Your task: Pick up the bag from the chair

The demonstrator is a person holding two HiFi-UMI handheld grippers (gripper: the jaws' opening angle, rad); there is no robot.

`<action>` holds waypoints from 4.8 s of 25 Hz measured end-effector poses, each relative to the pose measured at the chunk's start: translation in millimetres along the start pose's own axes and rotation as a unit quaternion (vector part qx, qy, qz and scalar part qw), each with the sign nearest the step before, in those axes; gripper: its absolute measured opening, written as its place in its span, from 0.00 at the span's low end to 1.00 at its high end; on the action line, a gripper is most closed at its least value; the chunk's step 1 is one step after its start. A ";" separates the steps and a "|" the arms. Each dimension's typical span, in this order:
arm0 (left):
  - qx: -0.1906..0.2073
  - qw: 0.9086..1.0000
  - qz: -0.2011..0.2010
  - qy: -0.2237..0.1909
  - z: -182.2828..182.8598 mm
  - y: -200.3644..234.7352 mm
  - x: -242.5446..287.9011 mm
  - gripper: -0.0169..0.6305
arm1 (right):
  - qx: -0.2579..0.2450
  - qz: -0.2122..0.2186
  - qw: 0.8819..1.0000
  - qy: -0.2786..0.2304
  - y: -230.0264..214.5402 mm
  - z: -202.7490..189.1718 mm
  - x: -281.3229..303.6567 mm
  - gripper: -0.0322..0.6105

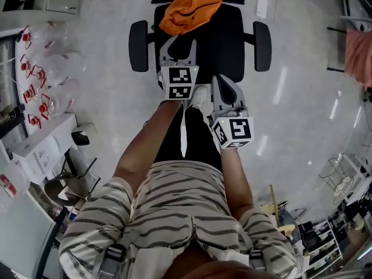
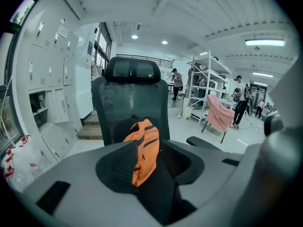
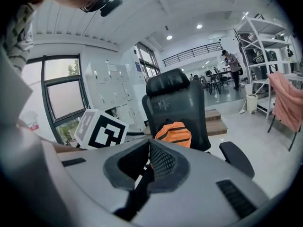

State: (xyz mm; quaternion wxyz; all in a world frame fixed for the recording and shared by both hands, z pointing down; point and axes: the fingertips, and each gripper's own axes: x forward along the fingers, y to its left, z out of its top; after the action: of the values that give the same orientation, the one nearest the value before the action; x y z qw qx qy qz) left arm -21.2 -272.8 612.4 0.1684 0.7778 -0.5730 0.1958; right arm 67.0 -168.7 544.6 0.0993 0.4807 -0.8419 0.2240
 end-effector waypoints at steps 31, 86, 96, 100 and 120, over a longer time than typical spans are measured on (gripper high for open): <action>0.085 0.995 0.016 0.041 -22.3 15.4 72.0 0.33 | 0.010 -0.002 1.000 0.022 -9.1 -19.6 23.6 0.08; 0.097 0.990 0.018 0.098 -23.8 35.8 159.6 0.27 | 0.031 -0.023 0.998 0.046 -48.2 -28.2 40.0 0.08; 0.079 0.992 0.016 0.096 -28.6 35.0 153.2 0.09 | 0.031 -0.023 0.998 0.046 -49.0 -30.7 35.9 0.08; 0.068 0.993 0.011 0.096 -27.6 30.0 148.8 0.07 | 0.031 -0.027 0.998 0.045 -50.9 -29.7 31.0 0.08; 0.006 0.999 -0.004 0.042 19.4 29.8 115.4 0.07 | 0.018 -0.032 0.999 0.030 -38.6 -22.6 5.8 0.08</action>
State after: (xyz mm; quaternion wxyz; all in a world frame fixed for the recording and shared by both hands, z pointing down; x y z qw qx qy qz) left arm -16.8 -386.1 654.1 0.1878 0.7722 -0.5613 0.2310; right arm 95.9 -179.4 577.6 0.1230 0.5020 -0.8188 0.2498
